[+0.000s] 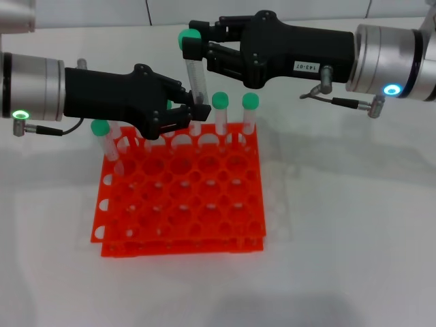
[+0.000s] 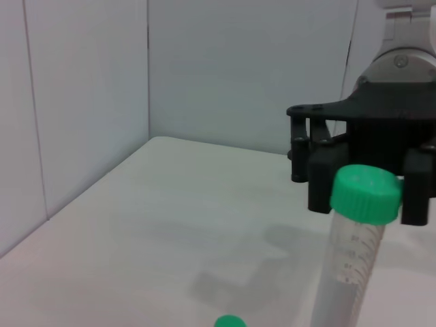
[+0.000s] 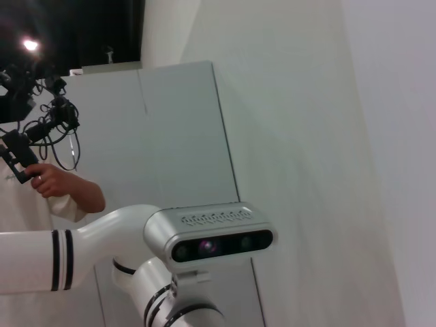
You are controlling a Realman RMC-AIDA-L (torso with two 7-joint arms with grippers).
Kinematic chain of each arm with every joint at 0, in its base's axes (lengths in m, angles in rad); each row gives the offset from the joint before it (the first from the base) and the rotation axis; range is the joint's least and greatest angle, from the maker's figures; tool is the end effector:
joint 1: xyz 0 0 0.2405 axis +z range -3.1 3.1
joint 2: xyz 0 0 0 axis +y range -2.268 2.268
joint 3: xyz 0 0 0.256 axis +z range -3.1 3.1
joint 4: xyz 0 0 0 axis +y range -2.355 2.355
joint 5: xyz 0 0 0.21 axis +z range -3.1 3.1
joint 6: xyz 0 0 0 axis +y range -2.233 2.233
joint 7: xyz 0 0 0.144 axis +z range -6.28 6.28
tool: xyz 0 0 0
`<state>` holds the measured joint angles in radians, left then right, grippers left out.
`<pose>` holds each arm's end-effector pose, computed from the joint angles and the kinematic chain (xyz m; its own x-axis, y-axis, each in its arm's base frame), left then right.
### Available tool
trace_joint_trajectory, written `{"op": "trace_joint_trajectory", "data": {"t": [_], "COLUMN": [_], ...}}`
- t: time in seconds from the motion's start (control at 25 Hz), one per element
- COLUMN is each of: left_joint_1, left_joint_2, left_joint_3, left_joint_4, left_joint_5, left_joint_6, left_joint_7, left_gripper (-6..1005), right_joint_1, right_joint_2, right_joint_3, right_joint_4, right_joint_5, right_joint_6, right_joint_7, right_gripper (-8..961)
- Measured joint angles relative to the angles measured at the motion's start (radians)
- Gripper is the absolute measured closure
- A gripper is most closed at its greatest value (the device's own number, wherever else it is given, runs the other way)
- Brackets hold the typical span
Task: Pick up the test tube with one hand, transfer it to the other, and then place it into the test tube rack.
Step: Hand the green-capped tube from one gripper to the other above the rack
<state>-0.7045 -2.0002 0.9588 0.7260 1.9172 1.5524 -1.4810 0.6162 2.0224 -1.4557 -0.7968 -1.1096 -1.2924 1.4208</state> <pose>-0.1881 0.3743 0.0081 0.9145 0.1670 0.3685 0.2124 -0.9734 -0.0859 0.1135 0.3675 -0.0161 0.6609 -0.1191 -0.7410 -0.2440 -0.9678 -0.0621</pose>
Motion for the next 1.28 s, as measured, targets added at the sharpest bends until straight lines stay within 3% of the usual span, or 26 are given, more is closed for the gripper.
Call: {"op": "trace_joint_trajectory", "data": {"t": [0.12,0.36,0.8,1.0,1.12,1.28], "left_joint_1": [-0.001,-0.003,-0.016,-0.017,-0.019,-0.020], "left_joint_2": [-0.002,-0.005,-0.005,-0.005,-0.005,-0.003], "left_joint_3": [0.000,0.002,0.022,0.025,0.025,0.025], "left_joint_4": [0.001,0.004,0.004,0.004,0.004,0.004], "left_joint_5": [0.003,0.003,0.011,0.016,0.021,0.022], "left_joint_6": [0.000,0.003,0.002,0.002,0.003,0.005], "left_joint_7": [-0.002,-0.010,-0.031,-0.035,-0.035,-0.036], "left_gripper": [662,658,651,648,647,644], "right_joint_1": [0.000,-0.002,-0.003,-0.003,-0.003,-0.003], "right_joint_2": [-0.001,0.001,0.003,0.002,0.002,0.002], "right_joint_3": [0.000,0.000,-0.011,-0.011,-0.011,-0.011], "right_joint_4": [0.000,0.000,-0.004,-0.004,-0.004,-0.004], "right_joint_5": [-0.002,-0.003,-0.002,0.000,0.000,0.001], "right_joint_6": [-0.004,-0.005,-0.002,-0.001,0.004,0.009], "right_joint_7": [0.000,-0.001,-0.010,-0.021,-0.025,-0.027], "right_gripper": [679,452,393,405,609,684]}}
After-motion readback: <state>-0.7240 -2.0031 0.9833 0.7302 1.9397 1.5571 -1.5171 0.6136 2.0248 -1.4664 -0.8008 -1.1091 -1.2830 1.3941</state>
